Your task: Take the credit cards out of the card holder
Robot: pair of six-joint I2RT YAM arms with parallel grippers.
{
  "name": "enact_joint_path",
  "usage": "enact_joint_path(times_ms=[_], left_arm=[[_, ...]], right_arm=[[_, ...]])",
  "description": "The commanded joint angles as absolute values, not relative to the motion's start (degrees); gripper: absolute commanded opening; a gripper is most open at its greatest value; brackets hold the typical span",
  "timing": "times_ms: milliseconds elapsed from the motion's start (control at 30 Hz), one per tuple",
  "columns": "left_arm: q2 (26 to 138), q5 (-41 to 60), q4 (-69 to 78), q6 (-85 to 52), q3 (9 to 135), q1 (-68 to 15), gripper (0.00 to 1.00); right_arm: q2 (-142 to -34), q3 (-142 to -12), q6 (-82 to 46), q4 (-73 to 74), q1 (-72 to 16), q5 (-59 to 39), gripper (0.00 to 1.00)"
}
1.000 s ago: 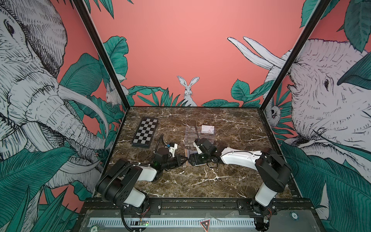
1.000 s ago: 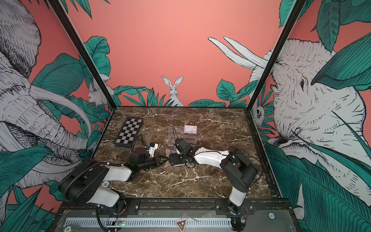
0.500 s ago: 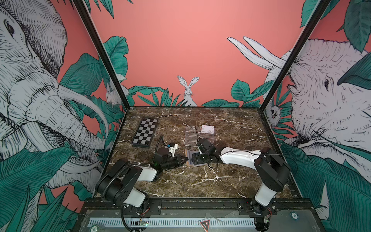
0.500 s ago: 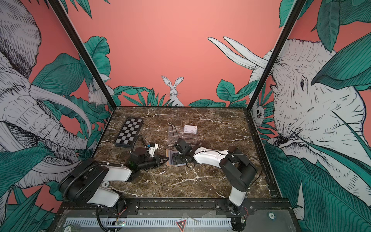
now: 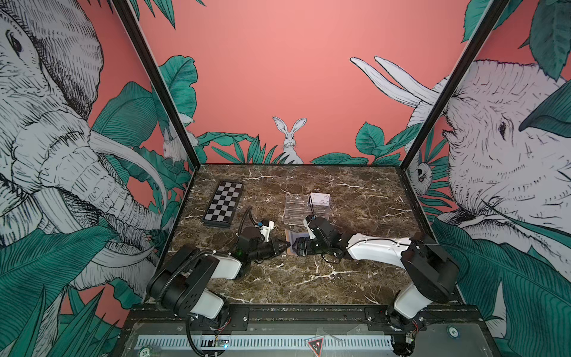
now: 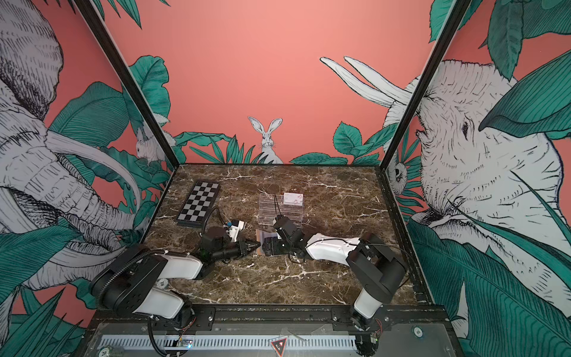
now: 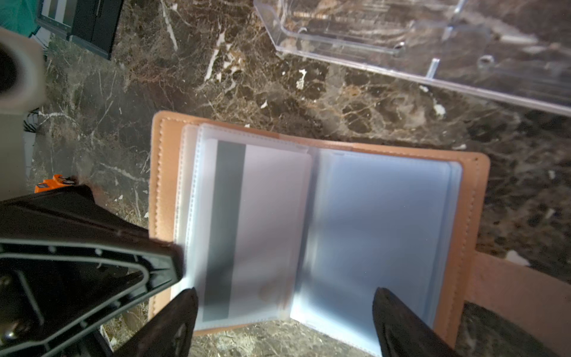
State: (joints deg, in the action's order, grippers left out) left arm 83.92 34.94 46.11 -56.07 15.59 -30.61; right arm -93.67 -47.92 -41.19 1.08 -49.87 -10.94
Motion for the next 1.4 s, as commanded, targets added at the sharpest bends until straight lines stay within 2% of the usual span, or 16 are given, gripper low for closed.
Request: enact_joint_path(times_ms=[0,300,933,1367], left_arm=[[82.5,35.5,48.6,-56.5,15.8,-30.8,0.0],[82.7,35.4,48.6,-56.5,15.9,-31.0,0.0],[81.8,35.6,47.5,-56.3,16.5,-31.4,0.0],[80.8,34.9,43.4,-53.9,17.0,-31.5,0.0]], right_arm=[[-92.6,-47.7,-42.3,4.1,-49.8,-13.0,0.87],[-94.0,-48.6,-42.7,5.4,-50.3,-14.4,0.88],[-96.4,-52.1,-40.7,-5.9,-51.2,-5.1,0.83],[-92.2,-51.0,-39.6,-10.5,-51.3,1.7,0.81]])
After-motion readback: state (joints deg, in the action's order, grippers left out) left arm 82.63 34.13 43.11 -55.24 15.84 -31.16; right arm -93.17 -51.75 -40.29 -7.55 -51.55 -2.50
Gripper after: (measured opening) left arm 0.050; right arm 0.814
